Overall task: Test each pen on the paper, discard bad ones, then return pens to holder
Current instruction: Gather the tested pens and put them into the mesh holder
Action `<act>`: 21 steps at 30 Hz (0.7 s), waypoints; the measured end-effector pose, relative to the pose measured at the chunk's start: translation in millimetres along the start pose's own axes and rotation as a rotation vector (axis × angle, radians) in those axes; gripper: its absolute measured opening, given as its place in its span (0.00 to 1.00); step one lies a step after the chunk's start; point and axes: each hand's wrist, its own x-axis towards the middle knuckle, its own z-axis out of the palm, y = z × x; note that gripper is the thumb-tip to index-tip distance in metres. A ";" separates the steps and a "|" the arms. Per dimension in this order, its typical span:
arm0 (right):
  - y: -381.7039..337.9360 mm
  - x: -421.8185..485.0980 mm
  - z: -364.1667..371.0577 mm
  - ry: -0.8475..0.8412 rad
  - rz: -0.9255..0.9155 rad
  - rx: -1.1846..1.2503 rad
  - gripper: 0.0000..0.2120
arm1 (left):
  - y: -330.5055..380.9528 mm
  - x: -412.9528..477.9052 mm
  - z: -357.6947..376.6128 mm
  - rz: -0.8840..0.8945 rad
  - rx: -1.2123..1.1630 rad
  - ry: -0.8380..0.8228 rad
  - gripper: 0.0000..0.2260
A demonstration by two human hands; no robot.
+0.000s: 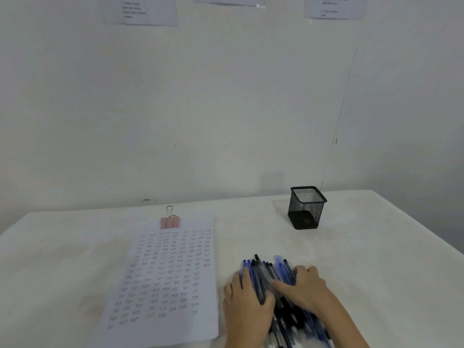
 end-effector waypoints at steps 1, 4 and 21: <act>-0.4 0.3 -0.9 -0.023 -0.009 -0.003 0.37 | -0.2 -0.1 -0.2 -0.003 -0.007 0.000 0.40; 0.4 0.5 -3.6 -0.088 -0.024 0.000 0.40 | -0.4 0.2 0.1 0.000 -0.022 -0.002 0.37; -10.9 -5.0 0.3 0.032 -0.019 -0.007 0.26 | 7.6 -0.8 5.1 -0.062 -0.055 -0.004 0.34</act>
